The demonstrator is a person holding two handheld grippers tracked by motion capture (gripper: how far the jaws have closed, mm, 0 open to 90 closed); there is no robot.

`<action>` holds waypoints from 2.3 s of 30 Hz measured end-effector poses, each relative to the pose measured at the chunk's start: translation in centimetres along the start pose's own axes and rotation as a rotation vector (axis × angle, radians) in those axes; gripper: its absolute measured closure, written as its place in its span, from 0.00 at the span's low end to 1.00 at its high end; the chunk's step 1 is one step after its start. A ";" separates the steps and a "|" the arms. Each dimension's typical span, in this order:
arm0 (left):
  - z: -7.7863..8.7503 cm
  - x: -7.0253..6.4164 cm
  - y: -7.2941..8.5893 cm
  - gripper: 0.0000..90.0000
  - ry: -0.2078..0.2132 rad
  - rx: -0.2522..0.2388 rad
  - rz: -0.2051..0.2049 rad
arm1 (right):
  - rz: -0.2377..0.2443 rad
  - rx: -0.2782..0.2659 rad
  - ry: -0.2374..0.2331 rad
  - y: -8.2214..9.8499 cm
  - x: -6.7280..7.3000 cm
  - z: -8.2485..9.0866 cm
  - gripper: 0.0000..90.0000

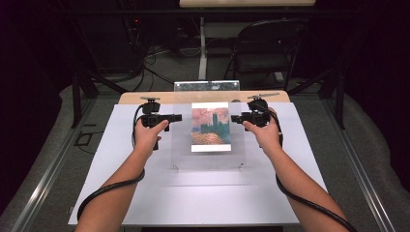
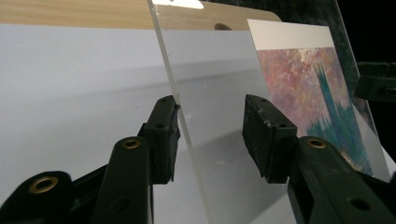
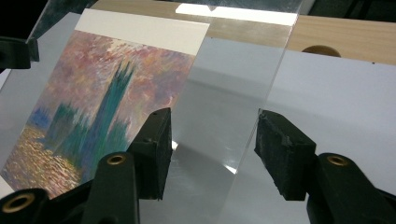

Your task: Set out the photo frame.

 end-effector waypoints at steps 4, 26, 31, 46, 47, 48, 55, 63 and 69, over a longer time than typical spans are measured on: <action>0.6 -0.5 0.0 0.64 0.000 -0.009 -0.014 | 0.023 -0.008 0.005 -0.1 0.4 0.9 0.53; 3.7 -2.6 0.6 0.70 0.010 -0.032 -0.104 | 0.115 -0.052 0.019 0.1 2.0 4.4 0.61; 4.4 -3.3 0.9 0.71 0.003 -0.043 -0.135 | 0.141 -0.069 0.026 0.3 2.5 5.3 0.62; 6.4 -4.6 1.9 0.75 0.019 -0.074 -0.170 | 0.168 -0.116 0.019 1.1 3.5 7.6 0.69; 6.5 -4.7 1.9 0.75 0.019 -0.077 -0.170 | 0.170 -0.115 0.019 1.2 3.5 7.7 0.70; 6.6 -4.7 2.0 0.76 0.020 -0.076 -0.173 | 0.167 -0.120 0.015 1.2 3.6 7.8 0.70; 7.3 -5.1 2.5 0.77 0.028 -0.091 -0.191 | 0.162 -0.136 0.009 1.5 3.9 8.6 0.73; 8.0 -5.6 3.0 0.79 0.043 -0.103 -0.195 | 0.162 -0.148 0.000 1.9 4.3 9.4 0.76; 8.4 -5.9 3.3 0.79 0.041 -0.107 -0.202 | 0.164 -0.150 -0.009 2.2 4.6 10.1 0.76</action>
Point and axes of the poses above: each handheld gripper's, and its own axes: z roughly backward along the jaws, y roughly out of its underside, x roughly to its left, the point moved 8 cm from there along -z, roughly forward along the jaws, and after that the axes turned 2 degrees about y, right-handed, at the moved point
